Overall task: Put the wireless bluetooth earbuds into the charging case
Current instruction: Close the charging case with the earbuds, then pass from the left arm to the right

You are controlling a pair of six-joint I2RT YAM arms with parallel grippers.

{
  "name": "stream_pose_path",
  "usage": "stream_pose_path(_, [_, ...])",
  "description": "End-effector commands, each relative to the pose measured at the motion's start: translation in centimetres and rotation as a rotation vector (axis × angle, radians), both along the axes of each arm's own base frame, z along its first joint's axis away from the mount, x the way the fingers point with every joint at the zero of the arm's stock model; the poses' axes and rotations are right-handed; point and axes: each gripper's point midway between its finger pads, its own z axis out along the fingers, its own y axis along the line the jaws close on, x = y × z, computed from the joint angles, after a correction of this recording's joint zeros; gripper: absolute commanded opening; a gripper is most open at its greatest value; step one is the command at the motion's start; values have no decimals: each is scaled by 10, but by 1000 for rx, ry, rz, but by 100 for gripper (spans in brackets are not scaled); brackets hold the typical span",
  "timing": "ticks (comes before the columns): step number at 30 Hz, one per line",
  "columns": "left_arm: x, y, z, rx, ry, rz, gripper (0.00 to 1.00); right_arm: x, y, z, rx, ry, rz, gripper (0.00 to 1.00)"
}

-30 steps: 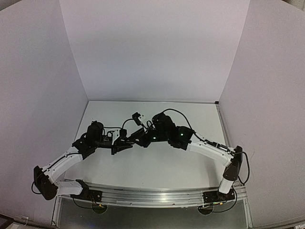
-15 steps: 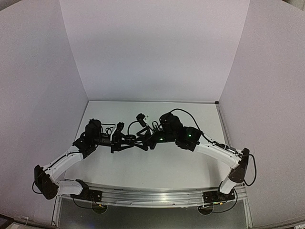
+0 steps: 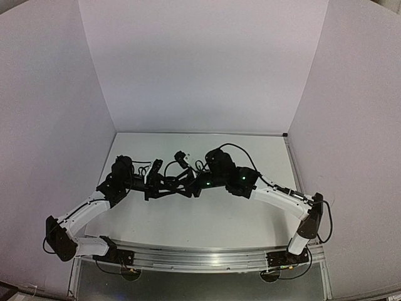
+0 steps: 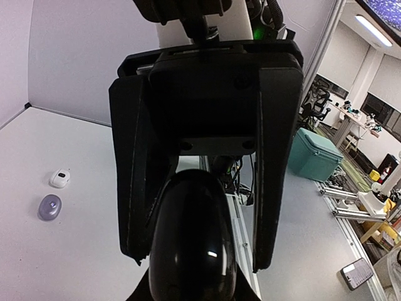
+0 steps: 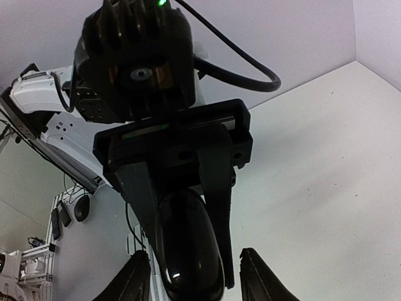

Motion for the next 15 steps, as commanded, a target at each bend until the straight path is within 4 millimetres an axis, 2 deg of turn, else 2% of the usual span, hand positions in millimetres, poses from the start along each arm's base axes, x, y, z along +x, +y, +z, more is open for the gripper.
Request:
stream_pose_path(1, [-4, 0, 18, -49, -46, -31, 0, -1, 8, 20, 65, -12, 36, 45])
stream_pose_path(6, [-6, 0, 18, -50, -44, -36, 0, 0, 9, 25, 79, -10, 35, 44])
stream_pose_path(10, [-6, 0, 18, -50, -45, -37, 0, 5, 8, 29, 93, -8, 23, 35])
stream_pose_path(15, [-6, 1, 19, -52, -50, -34, 0, 9, 2, 34, 110, -12, 3, 31])
